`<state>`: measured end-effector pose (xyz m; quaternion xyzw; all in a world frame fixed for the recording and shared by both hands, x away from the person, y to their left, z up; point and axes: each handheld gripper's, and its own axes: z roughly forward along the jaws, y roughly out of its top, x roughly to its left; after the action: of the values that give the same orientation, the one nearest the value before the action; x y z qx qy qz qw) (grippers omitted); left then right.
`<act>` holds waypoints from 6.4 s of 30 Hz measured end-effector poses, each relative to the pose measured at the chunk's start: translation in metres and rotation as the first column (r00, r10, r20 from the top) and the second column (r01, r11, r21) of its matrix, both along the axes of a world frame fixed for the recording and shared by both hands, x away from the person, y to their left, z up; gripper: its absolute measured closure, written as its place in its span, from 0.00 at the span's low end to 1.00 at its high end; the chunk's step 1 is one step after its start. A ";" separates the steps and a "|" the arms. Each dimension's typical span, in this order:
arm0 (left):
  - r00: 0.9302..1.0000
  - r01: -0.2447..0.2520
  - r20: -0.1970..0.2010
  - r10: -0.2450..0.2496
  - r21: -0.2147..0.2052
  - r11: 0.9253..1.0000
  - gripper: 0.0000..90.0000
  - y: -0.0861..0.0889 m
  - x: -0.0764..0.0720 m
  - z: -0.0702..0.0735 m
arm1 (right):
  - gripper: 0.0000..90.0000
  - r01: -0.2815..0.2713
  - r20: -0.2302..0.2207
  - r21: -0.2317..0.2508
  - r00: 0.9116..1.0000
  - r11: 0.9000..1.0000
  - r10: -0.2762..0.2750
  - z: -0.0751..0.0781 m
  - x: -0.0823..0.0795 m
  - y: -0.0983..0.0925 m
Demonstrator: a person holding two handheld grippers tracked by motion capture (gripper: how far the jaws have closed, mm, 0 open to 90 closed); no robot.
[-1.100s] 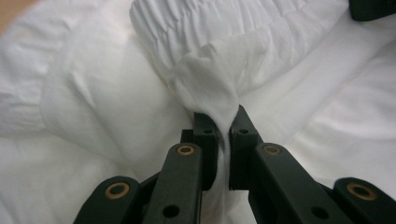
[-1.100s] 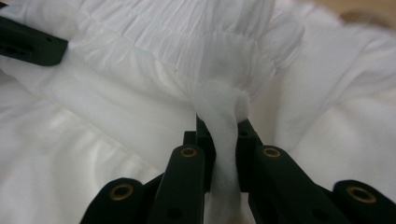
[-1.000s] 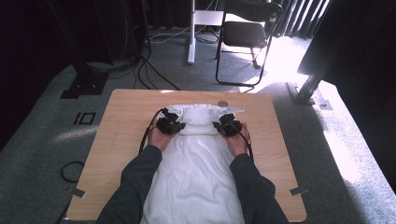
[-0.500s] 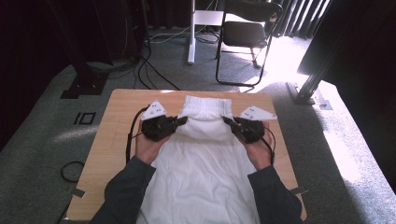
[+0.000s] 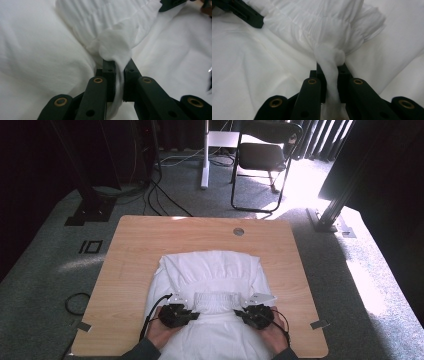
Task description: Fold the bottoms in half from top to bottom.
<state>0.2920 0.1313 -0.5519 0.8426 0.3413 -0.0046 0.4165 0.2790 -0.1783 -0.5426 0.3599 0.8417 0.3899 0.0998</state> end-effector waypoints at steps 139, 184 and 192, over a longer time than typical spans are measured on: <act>0.949 -0.273 0.173 0.264 0.032 0.962 0.67 0.040 0.122 0.041 | 0.54 0.230 0.098 0.066 0.967 0.971 -0.236 0.020 0.143 0.009; 0.862 -0.482 0.198 0.467 0.034 0.875 0.27 0.086 0.134 0.045 | 0.51 0.228 0.065 0.047 0.971 0.973 -0.231 -0.020 0.055 0.011; 0.835 -0.549 0.104 0.540 0.112 0.828 0.13 0.097 0.177 0.016 | 0.51 0.228 0.061 0.052 0.971 0.972 -0.231 -0.020 0.056 0.011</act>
<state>0.4686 0.2279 -0.5355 0.7367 0.5522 0.1665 0.3530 0.3346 -0.1675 -0.5630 0.4437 0.7817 0.4065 0.1640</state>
